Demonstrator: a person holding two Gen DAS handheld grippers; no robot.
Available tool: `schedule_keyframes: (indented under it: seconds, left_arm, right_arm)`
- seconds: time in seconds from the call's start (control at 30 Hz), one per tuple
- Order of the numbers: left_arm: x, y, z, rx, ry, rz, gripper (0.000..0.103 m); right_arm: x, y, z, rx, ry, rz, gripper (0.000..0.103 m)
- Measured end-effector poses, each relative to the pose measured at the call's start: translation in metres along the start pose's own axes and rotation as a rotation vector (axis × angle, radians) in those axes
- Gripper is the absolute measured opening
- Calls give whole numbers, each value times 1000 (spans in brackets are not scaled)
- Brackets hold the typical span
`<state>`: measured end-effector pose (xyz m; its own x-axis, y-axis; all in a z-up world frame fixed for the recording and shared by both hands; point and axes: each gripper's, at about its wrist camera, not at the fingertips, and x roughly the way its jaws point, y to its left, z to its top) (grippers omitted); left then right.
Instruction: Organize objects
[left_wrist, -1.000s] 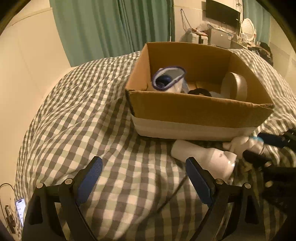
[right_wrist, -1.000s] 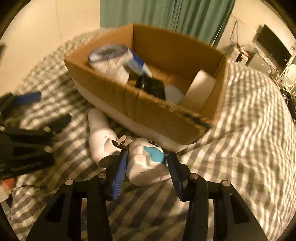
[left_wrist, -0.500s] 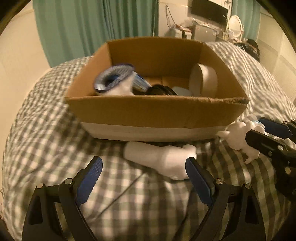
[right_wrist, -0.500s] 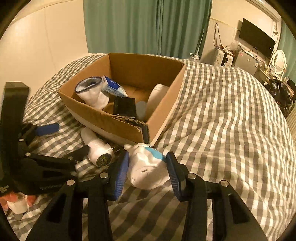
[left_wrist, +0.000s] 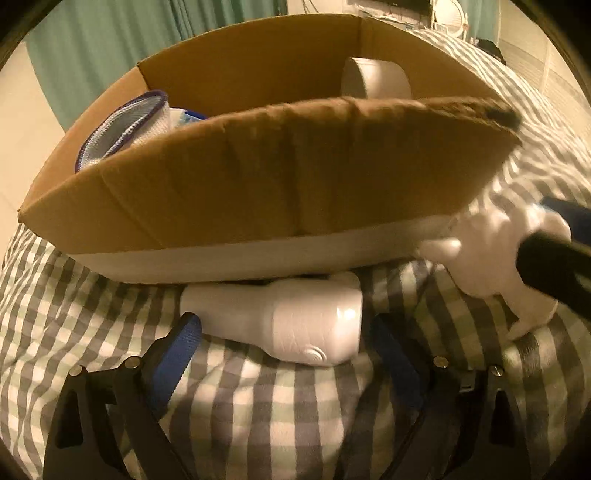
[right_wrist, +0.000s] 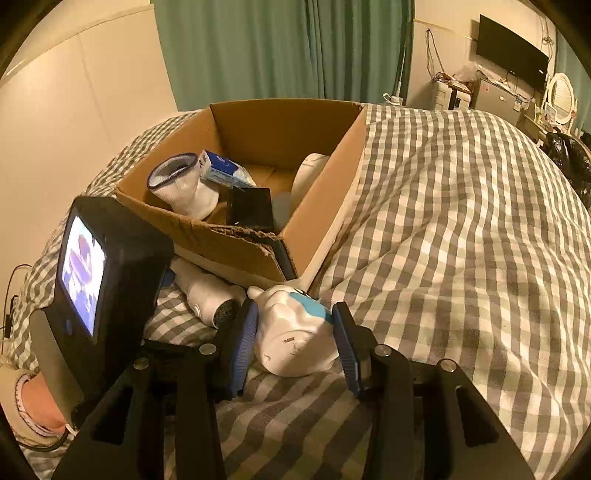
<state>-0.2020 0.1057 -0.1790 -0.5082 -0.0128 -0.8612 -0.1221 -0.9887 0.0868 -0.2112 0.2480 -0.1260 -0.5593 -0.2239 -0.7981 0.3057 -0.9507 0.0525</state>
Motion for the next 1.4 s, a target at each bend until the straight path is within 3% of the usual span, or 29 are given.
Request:
schedule_keyframes:
  seconds: [0.13,0.23,0.27,0.37,0.47,0.57,0.73,0.83,1.0,1.17,1.33,1.4]
  left_arm:
    - [-2,18,0,-68,-4,-69,88]
    - [-19,25,-3,-66,-27,-123,69]
    - [-28,25,-5,-38,-36,-126,60]
    - [-44,27,-12,14,-37,-102,55]
    - [-51,51,-17,-50,-6,-100,52]
    - [-59,71,-22,-115,-12,-69,41]
    - [-54,83,-17,-156,2,-112,41]
    - [-47,70,-26,-99,11,-68,46]
    - [-23,67,-14,-75,48,0,71]
    - [-3,65,-5,-101,74,22,82]
    - [3,63,-3,-101,70,22,82]
    - [-1,66,-5,-116,60,-3,75]
  right_arm:
    - [0,2,-1,-6,3,-18,41]
    - [-3,5,-3,-13,-4,-38,41]
    - [-7,6,-4,-12,-15,-51,41]
    - [-18,7,-5,-9,-39,-65,41]
    - [-26,13,-6,-21,-44,-72,41]
    - [-32,16,-9,-30,-40,-74,41]
    - [-28,19,-10,-32,-17,-73,41]
    - [-21,21,-9,-35,-5,-78,41]
    - [-8,20,-5,-37,22,-79,41]
    - [10,23,0,-61,63,-88,45]
    - [20,22,-1,-63,97,-94,46]
    - [16,23,-2,-64,81,-97,46]
